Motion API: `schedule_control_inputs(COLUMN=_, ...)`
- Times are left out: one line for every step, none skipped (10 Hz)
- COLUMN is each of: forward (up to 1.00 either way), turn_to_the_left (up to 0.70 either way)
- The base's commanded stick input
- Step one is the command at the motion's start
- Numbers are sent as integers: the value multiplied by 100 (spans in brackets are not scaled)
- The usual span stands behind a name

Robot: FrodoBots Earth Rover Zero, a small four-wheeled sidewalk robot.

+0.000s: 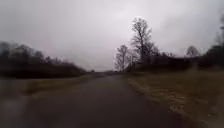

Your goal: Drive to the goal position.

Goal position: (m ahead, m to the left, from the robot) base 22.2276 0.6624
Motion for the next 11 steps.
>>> schedule_control_inputs(forward=70, turn_to_the_left=0)
schedule_control_inputs(forward=70, turn_to_the_left=0)
schedule_control_inputs(forward=70, turn_to_the_left=0)
schedule_control_inputs(forward=70, turn_to_the_left=0)
schedule_control_inputs(forward=70, turn_to_the_left=0)
schedule_control_inputs(forward=70, turn_to_the_left=0)
schedule_control_inputs(forward=70, turn_to_the_left=0)
schedule_control_inputs(forward=70, turn_to_the_left=0)
schedule_control_inputs(forward=70, turn_to_the_left=0)
schedule_control_inputs(forward=70, turn_to_the_left=0)
schedule_control_inputs(forward=70, turn_to_the_left=0)
